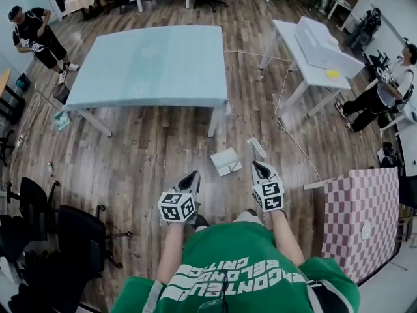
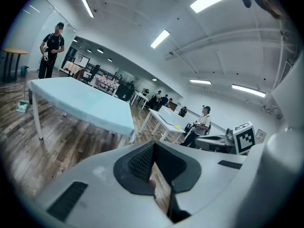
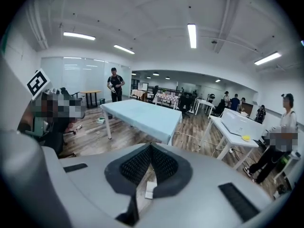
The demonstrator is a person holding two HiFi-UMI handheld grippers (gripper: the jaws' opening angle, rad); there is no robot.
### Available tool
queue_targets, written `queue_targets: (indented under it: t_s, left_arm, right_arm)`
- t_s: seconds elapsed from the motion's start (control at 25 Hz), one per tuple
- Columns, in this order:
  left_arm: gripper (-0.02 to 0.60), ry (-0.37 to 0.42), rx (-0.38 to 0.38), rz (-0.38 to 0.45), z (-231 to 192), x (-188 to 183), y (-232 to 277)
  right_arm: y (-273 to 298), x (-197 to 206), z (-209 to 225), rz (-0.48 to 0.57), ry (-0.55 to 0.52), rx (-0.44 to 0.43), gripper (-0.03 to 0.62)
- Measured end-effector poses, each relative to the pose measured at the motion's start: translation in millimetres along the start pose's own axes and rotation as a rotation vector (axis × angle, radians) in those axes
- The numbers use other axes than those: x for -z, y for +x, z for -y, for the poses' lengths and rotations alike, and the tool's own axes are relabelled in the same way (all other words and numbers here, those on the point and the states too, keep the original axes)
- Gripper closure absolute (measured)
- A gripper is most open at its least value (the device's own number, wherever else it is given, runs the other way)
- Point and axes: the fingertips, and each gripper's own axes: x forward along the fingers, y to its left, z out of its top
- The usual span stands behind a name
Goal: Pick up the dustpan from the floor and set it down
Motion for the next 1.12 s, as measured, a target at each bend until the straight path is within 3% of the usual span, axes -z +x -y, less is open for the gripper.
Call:
queue_targets:
  t_s: [0.28, 0.8, 1.12]
  left_arm:
    - [0.588, -0.022, -0.043, 0.010, 31.3, 6.0, 29.2]
    - [0.588, 0.059, -0.038, -0.028, 109.7, 28.8, 83.9]
    - [0.589, 0.003, -0.005, -0.042, 134.4, 43.4, 102.7]
  right_arm:
    - [-9.8, -5.6, 38.0, 0.075, 0.021, -0.030, 0.586]
    - [-36.7, 27.9, 98.4, 0.125, 0.097, -0.082, 0.586]
    - [-55.2, 49.5, 130.9, 0.127, 0.124, -0.061, 0.586]
